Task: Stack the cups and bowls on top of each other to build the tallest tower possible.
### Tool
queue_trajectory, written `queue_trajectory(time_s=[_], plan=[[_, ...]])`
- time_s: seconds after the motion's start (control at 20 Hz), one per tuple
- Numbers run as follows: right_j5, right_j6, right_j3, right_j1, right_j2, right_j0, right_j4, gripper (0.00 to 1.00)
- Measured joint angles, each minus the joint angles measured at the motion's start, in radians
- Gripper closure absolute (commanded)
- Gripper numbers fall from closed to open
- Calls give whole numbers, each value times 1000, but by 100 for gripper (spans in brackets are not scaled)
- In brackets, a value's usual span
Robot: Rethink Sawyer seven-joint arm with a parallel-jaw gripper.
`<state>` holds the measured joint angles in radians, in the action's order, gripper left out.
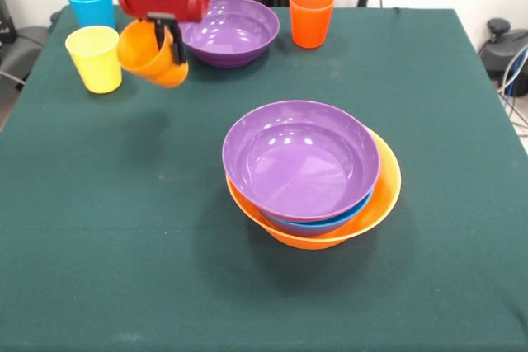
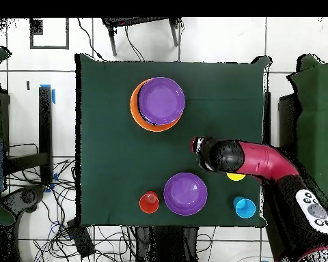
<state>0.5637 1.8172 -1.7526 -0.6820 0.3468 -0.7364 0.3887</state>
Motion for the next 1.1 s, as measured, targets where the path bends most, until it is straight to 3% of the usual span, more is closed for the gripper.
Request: queue_trajectory(time_s=[0.05, 0.1, 0.3, 0.5, 0.7, 1.1], plan=[[15, 0, 0, -8, 1, 2, -6, 100], [98, 0, 6, -49, 3, 18, -37, 100], [203, 0, 29, -92, 3, 45, -67, 100], [362, 0, 112, -137, 11, 102, -113, 100], [456, 0, 213, -142, 19, 155, -136, 100], [489, 1, 350, -133, 18, 250, -144, 100]])
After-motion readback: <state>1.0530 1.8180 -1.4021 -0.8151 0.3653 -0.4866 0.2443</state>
